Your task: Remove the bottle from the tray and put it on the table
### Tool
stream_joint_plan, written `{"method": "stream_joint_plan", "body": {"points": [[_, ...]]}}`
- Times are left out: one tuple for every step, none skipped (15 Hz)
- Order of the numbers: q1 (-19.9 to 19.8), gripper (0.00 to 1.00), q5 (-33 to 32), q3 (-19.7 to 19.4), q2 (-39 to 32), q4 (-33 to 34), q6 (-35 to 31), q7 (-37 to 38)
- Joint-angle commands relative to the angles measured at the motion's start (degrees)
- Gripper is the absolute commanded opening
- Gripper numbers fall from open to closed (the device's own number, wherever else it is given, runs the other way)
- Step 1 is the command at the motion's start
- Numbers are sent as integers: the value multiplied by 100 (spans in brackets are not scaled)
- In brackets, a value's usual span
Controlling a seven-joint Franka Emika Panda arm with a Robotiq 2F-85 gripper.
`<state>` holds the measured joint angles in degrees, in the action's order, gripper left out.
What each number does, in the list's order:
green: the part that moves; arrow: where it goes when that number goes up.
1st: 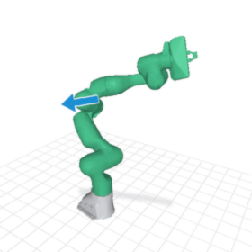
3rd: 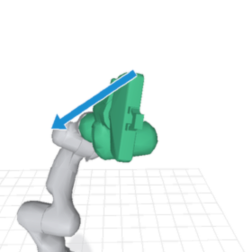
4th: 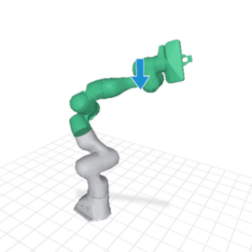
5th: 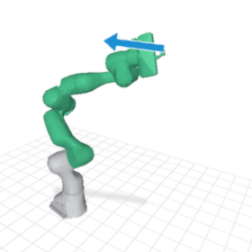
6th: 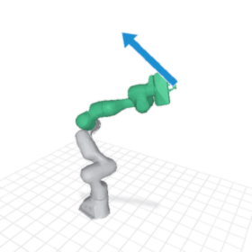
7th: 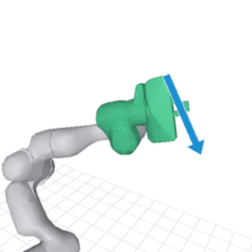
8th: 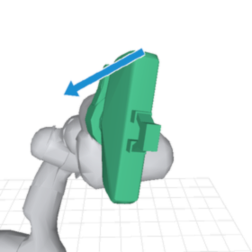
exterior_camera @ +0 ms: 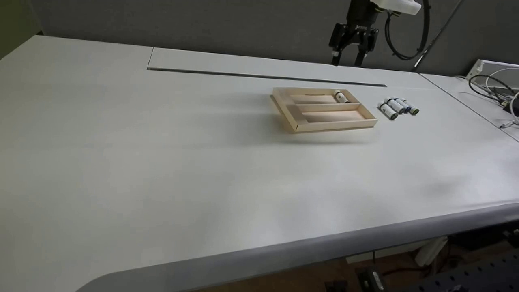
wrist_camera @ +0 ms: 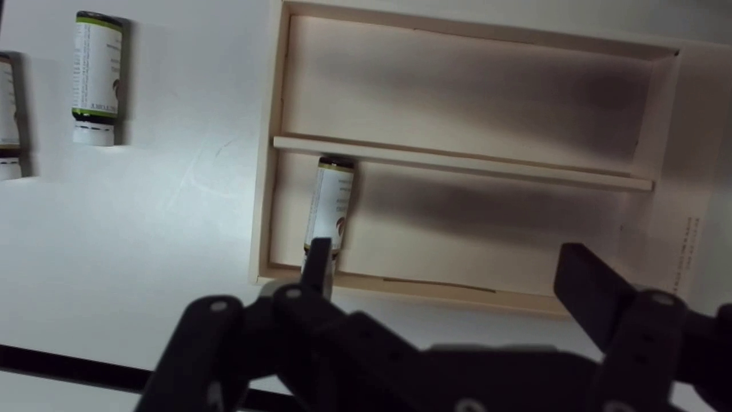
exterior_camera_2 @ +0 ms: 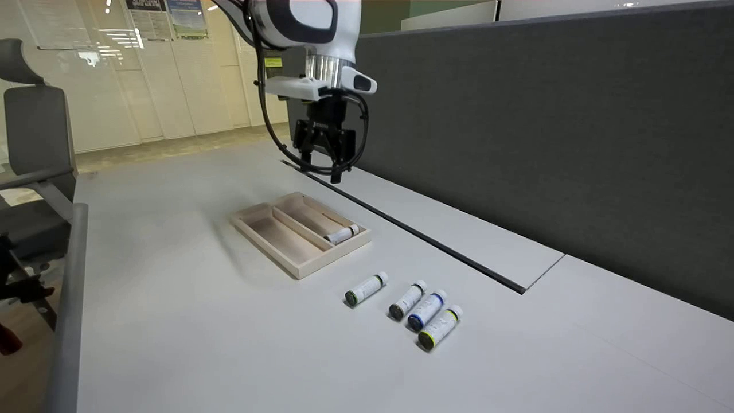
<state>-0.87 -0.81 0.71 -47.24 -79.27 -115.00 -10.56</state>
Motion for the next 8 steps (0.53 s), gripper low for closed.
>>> {"method": "stream_joint_plan", "body": {"points": [[-63, 100, -31, 50, -227, 179, 112, -77], [-67, 100, -39, 45, -280, 176, 89, -98], [-72, 100, -46, 39, -336, 195, 100, -115], [-70, 100, -66, 18, -390, 202, 63, -100], [-65, 100, -94, -11, -438, 211, 12, -64], [-54, 100, -127, -50, -486, 222, -101, 9], [-38, 100, -172, -95, -540, 258, -178, 58], [-50, 100, -170, -113, -590, 289, -240, 81]]}}
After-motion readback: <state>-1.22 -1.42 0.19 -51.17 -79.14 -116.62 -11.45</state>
